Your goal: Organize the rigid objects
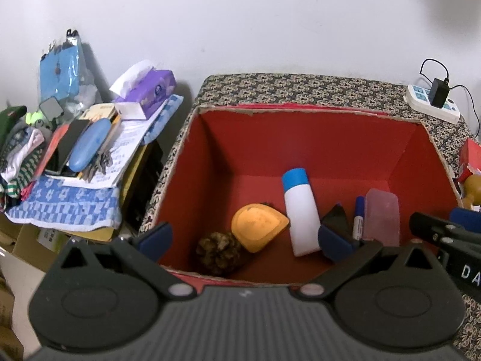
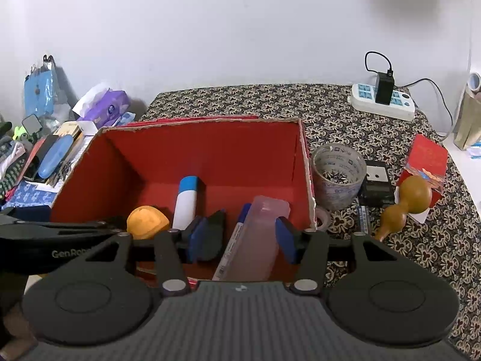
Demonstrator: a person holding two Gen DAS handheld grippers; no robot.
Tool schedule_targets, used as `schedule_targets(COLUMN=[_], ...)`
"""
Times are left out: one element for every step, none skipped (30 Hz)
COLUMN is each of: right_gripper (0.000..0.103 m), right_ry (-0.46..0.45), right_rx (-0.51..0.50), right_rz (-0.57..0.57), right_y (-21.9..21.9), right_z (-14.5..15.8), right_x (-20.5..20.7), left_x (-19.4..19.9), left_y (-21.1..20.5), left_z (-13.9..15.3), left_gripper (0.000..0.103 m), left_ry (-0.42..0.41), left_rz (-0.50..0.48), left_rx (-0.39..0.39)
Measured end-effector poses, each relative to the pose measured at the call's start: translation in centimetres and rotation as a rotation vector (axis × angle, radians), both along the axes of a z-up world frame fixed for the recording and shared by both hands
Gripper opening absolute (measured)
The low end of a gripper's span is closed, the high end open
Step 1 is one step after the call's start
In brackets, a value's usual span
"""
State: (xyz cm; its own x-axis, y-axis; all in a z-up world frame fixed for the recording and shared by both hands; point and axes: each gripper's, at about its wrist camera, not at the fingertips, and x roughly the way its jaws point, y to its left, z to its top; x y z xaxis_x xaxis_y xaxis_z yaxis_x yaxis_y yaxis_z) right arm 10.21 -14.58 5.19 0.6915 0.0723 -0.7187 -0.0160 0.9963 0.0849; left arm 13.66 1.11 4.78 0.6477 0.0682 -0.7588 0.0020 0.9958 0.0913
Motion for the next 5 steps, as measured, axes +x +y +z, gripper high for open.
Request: schedule_targets(right_gripper=[0.037, 0.037, 0.037, 0.037, 0.037], right_ry=[-0.001, -0.001, -0.001, 0.0, 0.001], right_rx=[0.0, 0.0, 0.0, 0.001, 0.002], right_rz=[0.0, -0.001, -0.002, -0.004, -0.007], right_y=[0.02, 0.04, 0.01, -0.02, -0.05], right_z=[0.02, 0.04, 0.03, 0.0, -0.01], right_x=[-0.01, -0.03, -0.02, -0.03, -0.01], left_x=[0.0, 0.01, 0.06, 0.11, 0.15], left_y=[0.01, 0.1, 0.18, 0.28, 0.37], left_z=[-0.01, -0.02, -0.03, -0.05, -0.06], left_gripper=[0.103, 0.103, 0.103, 0.103, 0.103], left_ry=[0.001, 0.003, 0.006, 0.01, 0.015], left_rz=[0.0, 0.0, 0.002, 0.0, -0.003], left_rx=[-0.002, -0.006, -0.012, -0.023, -0.034])
